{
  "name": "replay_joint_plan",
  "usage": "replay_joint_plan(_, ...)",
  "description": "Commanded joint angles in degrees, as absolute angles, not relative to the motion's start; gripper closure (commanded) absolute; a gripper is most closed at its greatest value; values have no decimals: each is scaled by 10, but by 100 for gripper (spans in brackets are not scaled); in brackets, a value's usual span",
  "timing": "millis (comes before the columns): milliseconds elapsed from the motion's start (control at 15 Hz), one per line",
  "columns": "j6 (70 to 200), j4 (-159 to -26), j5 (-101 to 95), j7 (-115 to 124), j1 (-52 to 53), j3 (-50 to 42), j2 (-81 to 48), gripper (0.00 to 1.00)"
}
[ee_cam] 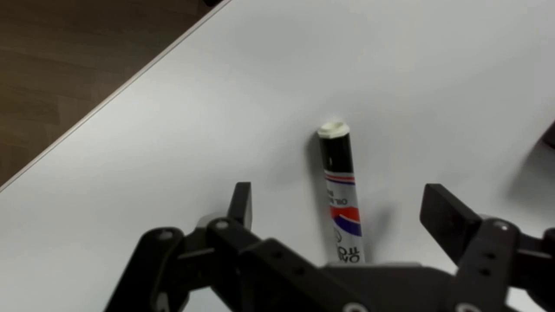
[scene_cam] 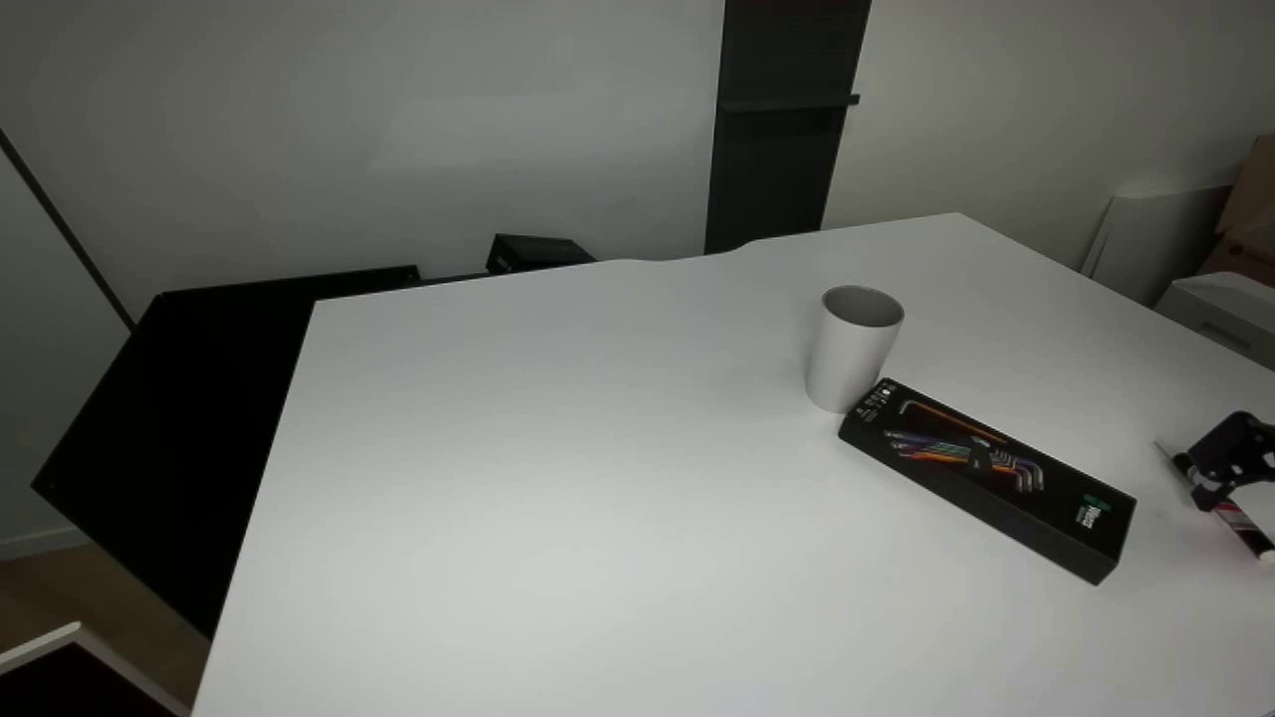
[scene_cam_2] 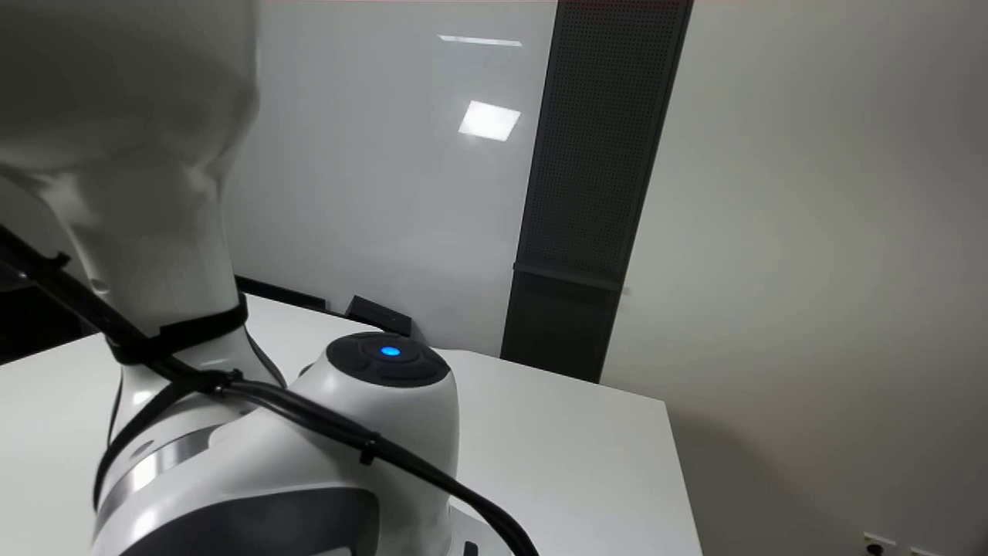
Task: Put the marker on the table, put it back in the mug then put it back on the table
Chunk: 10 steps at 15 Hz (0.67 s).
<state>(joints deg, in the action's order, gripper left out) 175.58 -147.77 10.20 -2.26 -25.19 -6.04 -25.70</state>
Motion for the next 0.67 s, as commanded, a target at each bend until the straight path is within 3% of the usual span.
replay_joint_plan(0,1779,-1467,106,-26,-273,-41,-283,0)
replay_joint_plan(533,1788,-1459,100,-24,-269,-43,-300,0)
replay_joint_plan(600,1789,-1458,99,-23,-267,-46,-303,25)
